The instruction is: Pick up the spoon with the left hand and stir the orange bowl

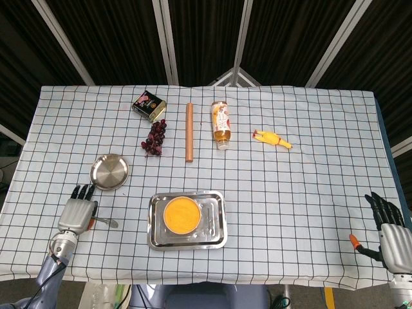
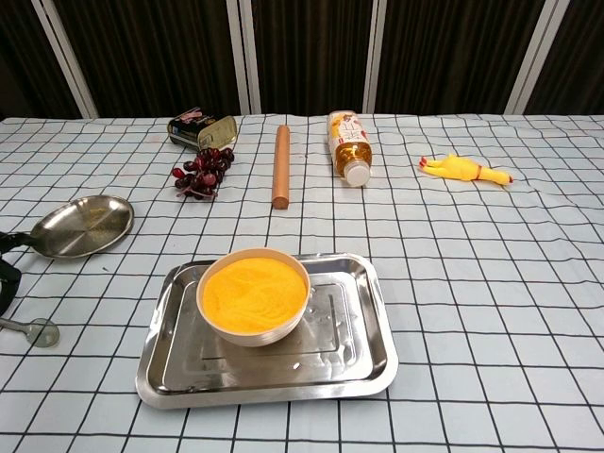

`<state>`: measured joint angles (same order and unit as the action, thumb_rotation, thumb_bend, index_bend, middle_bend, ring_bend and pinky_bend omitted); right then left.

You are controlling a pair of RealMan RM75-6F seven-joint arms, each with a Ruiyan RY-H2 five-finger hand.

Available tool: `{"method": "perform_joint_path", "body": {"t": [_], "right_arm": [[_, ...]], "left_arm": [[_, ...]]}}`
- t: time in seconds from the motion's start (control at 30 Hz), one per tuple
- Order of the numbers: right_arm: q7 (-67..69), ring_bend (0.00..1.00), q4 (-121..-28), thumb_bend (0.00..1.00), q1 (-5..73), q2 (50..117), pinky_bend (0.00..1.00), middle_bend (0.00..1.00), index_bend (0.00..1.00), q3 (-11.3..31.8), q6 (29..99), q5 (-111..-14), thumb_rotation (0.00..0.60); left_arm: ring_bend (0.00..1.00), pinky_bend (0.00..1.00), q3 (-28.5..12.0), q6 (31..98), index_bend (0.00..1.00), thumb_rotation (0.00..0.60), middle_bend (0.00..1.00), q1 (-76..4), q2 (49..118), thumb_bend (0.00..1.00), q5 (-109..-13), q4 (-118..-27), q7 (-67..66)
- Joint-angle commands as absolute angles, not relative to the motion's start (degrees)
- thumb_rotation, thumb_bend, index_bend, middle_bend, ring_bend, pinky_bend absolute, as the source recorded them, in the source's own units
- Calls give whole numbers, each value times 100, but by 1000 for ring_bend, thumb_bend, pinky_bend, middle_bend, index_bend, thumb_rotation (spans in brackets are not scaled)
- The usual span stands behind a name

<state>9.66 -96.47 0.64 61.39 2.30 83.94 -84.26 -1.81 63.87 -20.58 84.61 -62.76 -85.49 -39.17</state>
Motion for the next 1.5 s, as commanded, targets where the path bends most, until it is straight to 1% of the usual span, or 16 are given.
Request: {"method": "perform_joint_path", "body": {"t": [0.03,0.23,0.37,0.57,0.8,1.03,1.17,1.37,1.5], "right_arm": [[965,0,-9649,339,64,6137,0,0,0,227,8390,-8427,600],[958,0,-9651,339,68,6136,0,0,0,226,8381,-8436,600],[950,0,-9661,339,61,6133,0,0,0,212,8390,-8458,600],[963,0,-9654,339,62,6130,0,0,0,214,8388,-8459,600],[977,0,-9658,339,74,6125,0,0,0,209,8366,-8472,600],[996,0,-9644,339,76,6125,0,0,0,213,8360,-8466,600],[1033,0,-9638,339,79,6115,0,0,0,212,8356,-8472,600],[1058,0,-9633,339,81,6113,0,0,0,205,8365,-8507,600],[1089,0,-9634,339,79,6104,0,0,0,202,8370,-8519,600]], "left_arm": [[0,7,-192,6432,565,600,0,-2065,8417,477,-6285,-8640,-3901],[0,7,-260,6559,554,600,0,-2135,8128,477,-6265,-9238,-4040],[0,7,-364,6576,554,600,0,-2239,7977,477,-6059,-9651,-4247],[0,8,-565,6611,557,600,0,-2452,7927,477,-5749,-10150,-4491],[0,8,-885,6702,557,600,0,-2910,7974,477,-5096,-10831,-5126],[0,8,-1141,6970,551,600,0,-3489,8429,477,-4438,-11195,-5874],[0,8,-1291,7249,551,600,0,-3899,8810,477,-3795,-11316,-6476],[0,8,-1526,7778,544,600,0,-4525,9419,477,-3027,-11306,-7235],[0,8,-1634,8053,535,600,0,-4809,9725,477,-2683,-11206,-7501]]}}
